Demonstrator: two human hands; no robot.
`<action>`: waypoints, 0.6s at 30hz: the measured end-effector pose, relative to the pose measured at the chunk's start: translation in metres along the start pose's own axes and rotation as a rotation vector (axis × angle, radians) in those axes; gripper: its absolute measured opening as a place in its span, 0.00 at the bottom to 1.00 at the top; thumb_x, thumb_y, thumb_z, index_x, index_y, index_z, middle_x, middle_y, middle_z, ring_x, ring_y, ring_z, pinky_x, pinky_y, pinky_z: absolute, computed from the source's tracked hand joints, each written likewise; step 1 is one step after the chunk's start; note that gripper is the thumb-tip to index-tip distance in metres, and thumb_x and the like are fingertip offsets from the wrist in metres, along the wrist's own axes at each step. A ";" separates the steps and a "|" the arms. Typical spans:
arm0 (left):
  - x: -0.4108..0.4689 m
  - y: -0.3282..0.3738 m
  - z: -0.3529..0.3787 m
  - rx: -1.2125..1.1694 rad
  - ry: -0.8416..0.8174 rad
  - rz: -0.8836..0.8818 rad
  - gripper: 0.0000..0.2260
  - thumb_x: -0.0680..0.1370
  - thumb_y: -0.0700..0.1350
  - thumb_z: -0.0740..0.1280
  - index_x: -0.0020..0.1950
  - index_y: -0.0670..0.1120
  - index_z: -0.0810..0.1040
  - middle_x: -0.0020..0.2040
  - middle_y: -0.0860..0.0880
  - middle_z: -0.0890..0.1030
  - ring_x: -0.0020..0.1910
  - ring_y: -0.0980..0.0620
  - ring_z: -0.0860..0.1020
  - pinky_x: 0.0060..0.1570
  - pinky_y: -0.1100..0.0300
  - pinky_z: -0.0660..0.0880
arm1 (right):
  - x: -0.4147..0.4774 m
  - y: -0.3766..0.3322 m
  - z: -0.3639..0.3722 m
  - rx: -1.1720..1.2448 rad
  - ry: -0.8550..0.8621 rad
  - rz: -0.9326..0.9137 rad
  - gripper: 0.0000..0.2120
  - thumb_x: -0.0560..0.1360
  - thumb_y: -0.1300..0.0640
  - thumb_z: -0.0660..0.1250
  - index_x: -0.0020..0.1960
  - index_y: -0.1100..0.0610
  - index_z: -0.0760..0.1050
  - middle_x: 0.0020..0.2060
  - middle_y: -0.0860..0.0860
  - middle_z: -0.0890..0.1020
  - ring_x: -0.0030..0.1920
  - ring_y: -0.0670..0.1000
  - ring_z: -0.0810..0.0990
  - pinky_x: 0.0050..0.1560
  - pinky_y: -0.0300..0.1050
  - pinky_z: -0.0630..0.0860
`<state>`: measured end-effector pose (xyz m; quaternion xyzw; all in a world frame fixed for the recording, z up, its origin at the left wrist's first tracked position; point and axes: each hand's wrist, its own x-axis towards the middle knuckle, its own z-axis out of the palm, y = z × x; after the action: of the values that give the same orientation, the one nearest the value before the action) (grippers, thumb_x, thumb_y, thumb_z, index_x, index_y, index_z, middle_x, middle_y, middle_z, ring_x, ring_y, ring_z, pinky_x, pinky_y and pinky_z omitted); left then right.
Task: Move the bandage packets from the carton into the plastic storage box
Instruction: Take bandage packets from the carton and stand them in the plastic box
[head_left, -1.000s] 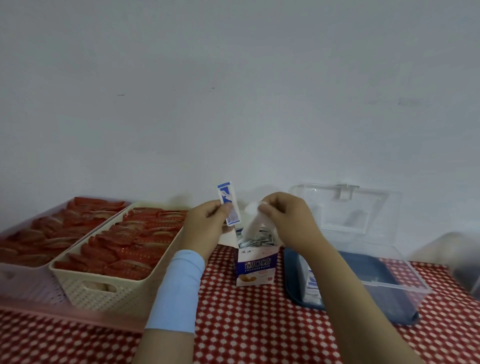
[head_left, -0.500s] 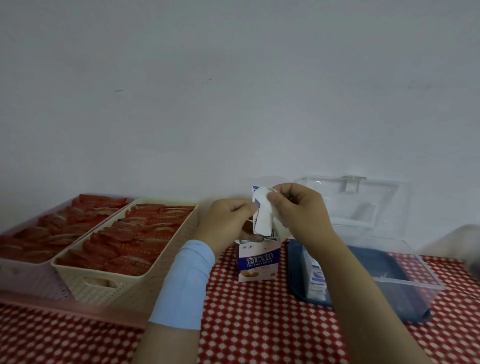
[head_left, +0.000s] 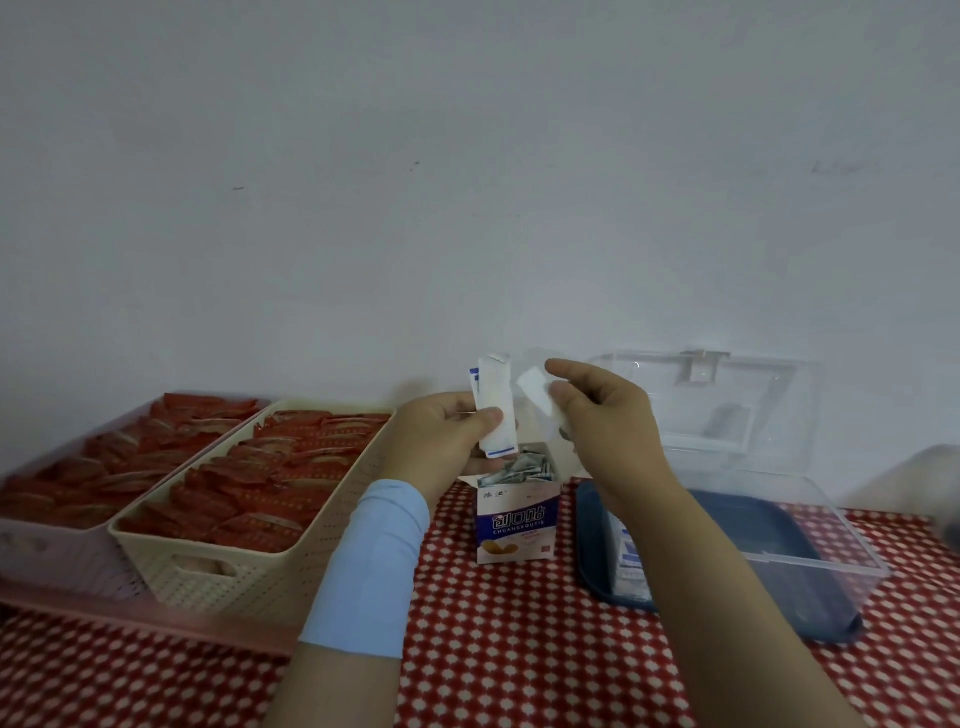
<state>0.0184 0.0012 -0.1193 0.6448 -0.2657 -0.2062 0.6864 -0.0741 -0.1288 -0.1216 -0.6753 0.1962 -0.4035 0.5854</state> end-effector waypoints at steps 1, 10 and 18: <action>0.000 0.000 0.003 0.009 -0.027 -0.005 0.06 0.79 0.39 0.69 0.54 0.41 0.82 0.46 0.43 0.87 0.42 0.45 0.86 0.42 0.55 0.83 | -0.001 -0.002 0.003 0.066 0.037 0.016 0.11 0.80 0.59 0.66 0.59 0.49 0.82 0.48 0.46 0.85 0.44 0.44 0.80 0.45 0.39 0.77; -0.003 -0.008 0.016 -0.008 -0.161 0.006 0.09 0.77 0.47 0.71 0.55 0.46 0.85 0.49 0.43 0.86 0.49 0.42 0.85 0.50 0.50 0.81 | -0.011 0.001 0.025 0.010 0.121 -0.086 0.09 0.80 0.58 0.65 0.55 0.48 0.81 0.46 0.43 0.84 0.46 0.43 0.83 0.45 0.38 0.80; -0.008 -0.003 0.018 -0.309 -0.233 -0.066 0.21 0.74 0.48 0.70 0.61 0.36 0.77 0.53 0.41 0.82 0.47 0.48 0.82 0.44 0.58 0.80 | -0.014 -0.012 0.022 0.164 -0.148 0.114 0.09 0.81 0.58 0.64 0.57 0.52 0.81 0.50 0.52 0.85 0.51 0.50 0.85 0.49 0.43 0.82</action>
<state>0.0014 -0.0079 -0.1221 0.5119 -0.2871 -0.3402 0.7347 -0.0675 -0.1019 -0.1143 -0.6408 0.1567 -0.3335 0.6735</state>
